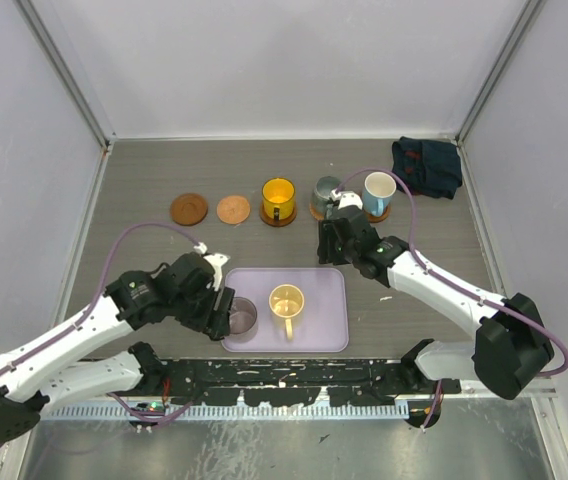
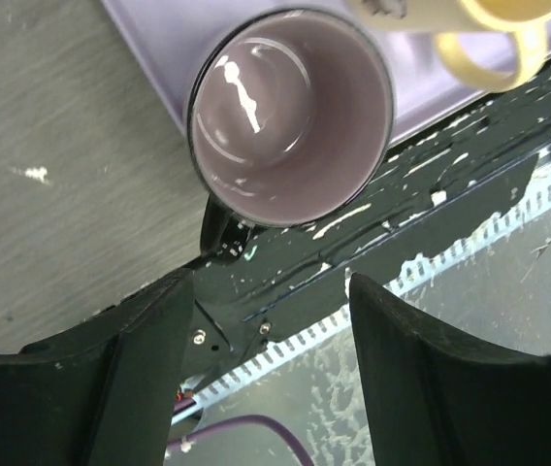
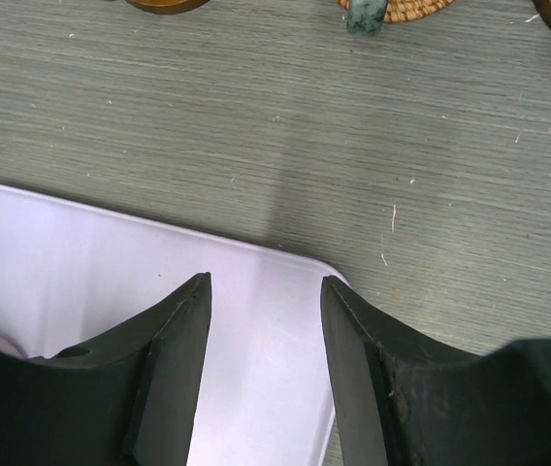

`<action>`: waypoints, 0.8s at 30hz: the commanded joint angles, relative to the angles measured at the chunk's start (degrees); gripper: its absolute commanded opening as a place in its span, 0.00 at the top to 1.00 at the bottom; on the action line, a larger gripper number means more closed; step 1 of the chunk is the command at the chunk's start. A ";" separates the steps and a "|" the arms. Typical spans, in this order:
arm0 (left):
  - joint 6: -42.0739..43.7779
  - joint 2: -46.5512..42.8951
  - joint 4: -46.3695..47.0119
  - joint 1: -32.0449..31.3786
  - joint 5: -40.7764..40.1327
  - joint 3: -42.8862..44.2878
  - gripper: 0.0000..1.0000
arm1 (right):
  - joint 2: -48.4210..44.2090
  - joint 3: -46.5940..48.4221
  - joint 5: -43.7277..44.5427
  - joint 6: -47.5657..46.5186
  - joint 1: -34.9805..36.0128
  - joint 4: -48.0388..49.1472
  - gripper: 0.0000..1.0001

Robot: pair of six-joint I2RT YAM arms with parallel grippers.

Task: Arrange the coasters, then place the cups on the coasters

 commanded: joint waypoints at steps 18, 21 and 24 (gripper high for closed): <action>-16.63 -4.12 4.82 -0.76 -6.05 -8.67 0.32 | -1.58 -0.75 0.14 0.37 0.56 2.33 0.46; -17.51 -4.77 6.49 -0.76 -5.96 -10.38 0.33 | -1.31 -0.82 0.18 0.44 0.50 2.35 0.46; -17.49 -4.81 7.26 -0.77 -6.50 -11.24 0.36 | -0.94 -0.83 0.01 0.61 0.55 2.53 0.46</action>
